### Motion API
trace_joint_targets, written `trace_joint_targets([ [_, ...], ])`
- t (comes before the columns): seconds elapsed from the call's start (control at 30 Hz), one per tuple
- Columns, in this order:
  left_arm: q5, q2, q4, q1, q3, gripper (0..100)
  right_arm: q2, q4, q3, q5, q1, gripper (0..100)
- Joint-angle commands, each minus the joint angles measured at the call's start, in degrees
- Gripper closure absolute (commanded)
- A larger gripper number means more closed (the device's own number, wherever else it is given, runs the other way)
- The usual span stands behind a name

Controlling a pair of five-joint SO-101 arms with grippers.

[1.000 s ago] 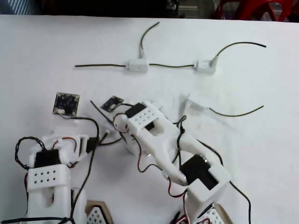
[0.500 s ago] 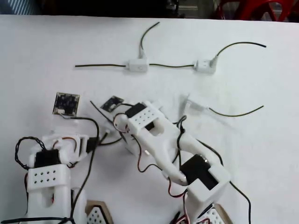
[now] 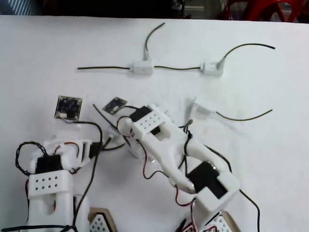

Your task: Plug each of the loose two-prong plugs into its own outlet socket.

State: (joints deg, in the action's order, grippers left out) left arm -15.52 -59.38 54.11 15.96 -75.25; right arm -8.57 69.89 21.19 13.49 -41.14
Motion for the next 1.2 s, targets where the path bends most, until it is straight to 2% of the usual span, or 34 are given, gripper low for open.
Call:
trace_joint_targets([
  [0.0, -0.5, -1.0, -1.1, 0.5, 0.2, 65, 11.0, 4.8, -2.3, 1.8, 0.3, 98.1],
  [0.17, 0.0, -1.1, 0.0, 0.7, 3.5, 65, 24.2, 8.4, -1.9, 1.8, 1.8, 98.1],
  [0.27, 0.1, -1.1, 4.0, 0.5, 9.2, 65, 31.9, 8.0, -0.2, -1.1, 2.7, 98.1],
  [0.33, 1.1, -1.1, 5.7, 0.2, 13.0, 65, 36.7, 6.1, 2.5, -3.3, 2.4, 98.1],
  [0.5, 9.3, -1.1, 6.2, -0.6, 19.9, 65, 48.7, -4.6, 14.2, -7.7, 1.4, 98.1],
  [0.67, 15.1, -1.1, 6.0, -7.9, 23.5, 65, 59.6, -18.9, 28.3, -8.9, -1.3, 98.1],
  [0.8, 18.3, -1.1, 5.0, -13.9, 27.0, 65, 65.4, -25.5, 35.4, -10.7, -2.4, 98.1],
  [1.0, 17.1, -1.2, 7.4, -24.7, 30.2, 65, 67.6, -26.2, 37.1, -12.0, -2.4, 98.1],
  [1.17, 11.4, -1.2, 13.7, -32.7, 32.4, 65, 67.6, -26.2, 37.2, -12.0, -1.9, 98.1],
])
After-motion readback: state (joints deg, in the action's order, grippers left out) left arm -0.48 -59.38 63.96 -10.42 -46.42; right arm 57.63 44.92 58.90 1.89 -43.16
